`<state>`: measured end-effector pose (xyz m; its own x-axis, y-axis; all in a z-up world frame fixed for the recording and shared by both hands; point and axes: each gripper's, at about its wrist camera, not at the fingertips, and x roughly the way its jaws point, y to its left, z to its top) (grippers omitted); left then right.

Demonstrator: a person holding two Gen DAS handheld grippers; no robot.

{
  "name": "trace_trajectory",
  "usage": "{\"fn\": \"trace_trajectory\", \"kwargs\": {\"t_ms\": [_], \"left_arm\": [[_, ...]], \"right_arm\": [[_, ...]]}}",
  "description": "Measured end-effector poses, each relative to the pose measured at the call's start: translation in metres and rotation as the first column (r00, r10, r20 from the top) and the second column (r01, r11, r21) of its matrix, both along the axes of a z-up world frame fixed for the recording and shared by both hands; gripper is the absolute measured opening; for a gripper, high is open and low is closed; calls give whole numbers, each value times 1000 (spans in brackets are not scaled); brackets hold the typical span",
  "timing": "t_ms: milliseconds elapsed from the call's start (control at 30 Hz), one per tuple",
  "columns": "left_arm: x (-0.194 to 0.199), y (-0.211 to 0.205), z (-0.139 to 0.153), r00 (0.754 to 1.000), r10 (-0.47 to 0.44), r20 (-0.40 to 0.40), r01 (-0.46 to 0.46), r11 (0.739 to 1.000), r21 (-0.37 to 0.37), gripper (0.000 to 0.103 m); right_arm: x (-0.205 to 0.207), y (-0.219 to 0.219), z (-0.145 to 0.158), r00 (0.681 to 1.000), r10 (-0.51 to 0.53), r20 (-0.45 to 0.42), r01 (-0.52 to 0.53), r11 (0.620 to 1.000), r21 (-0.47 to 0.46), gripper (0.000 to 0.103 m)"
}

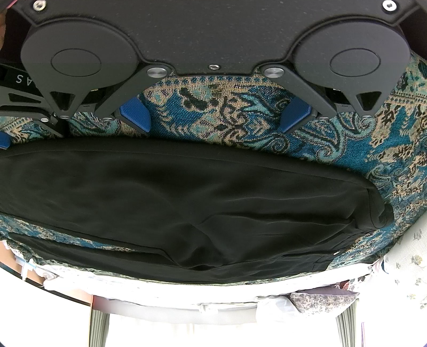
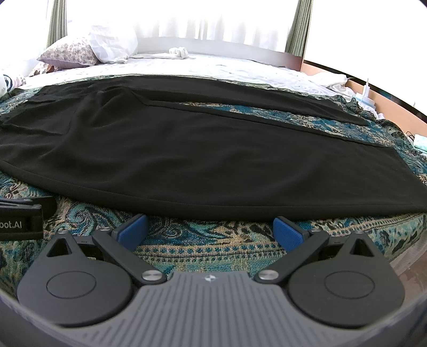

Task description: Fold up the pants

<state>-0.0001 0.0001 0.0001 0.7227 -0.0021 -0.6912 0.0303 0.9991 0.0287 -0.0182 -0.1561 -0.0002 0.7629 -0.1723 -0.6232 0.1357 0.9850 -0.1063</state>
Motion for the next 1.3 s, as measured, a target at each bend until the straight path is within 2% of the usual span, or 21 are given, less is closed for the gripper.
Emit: {"fn": "trace_trajectory", "kwargs": {"t_ms": [200, 333, 433, 533, 633, 733, 867, 1000, 1167, 1300], "left_arm": [[2, 2, 5, 1000, 27, 12, -26, 999, -32, 103], [-1, 3, 4, 1000, -5, 25, 5, 1000, -5, 103], [3, 11, 9, 1000, -14, 11, 15, 999, -43, 103], [7, 31, 16, 999, 20, 27, -17, 996, -92, 103], [16, 60, 24, 994, 95, 46, -88, 988, -126, 103], [31, 100, 32, 979, 198, 58, -186, 969, -162, 103], [54, 157, 36, 938, 340, 73, -315, 919, -236, 103], [76, 205, 34, 909, 411, 69, -374, 878, -300, 103], [108, 225, 20, 899, 434, 64, -397, 867, -299, 103], [128, 231, 7, 881, 471, 49, -438, 849, -297, 103]], "right_arm": [[0, 1, 1, 1000, -2, -6, 2, 1000, -5, 103], [0, 3, 0, 1000, -2, -2, 2, 1000, -18, 103], [1, 5, 1, 1000, -2, -9, 2, 1000, -29, 103], [-1, 7, 5, 1000, -21, 4, 21, 1000, -13, 103], [-7, 9, 5, 999, -8, 42, 8, 1000, -13, 102], [-11, 10, 6, 998, 12, 67, -11, 1000, -20, 98], [-12, 13, 8, 995, 40, 95, -37, 999, -30, 92], [-8, 12, 7, 995, 26, 99, -20, 998, -64, 88], [-2, 5, 7, 995, -14, 100, 22, 997, -76, 88], [1, -2, 7, 994, -51, 101, 59, 995, -80, 88]]}}
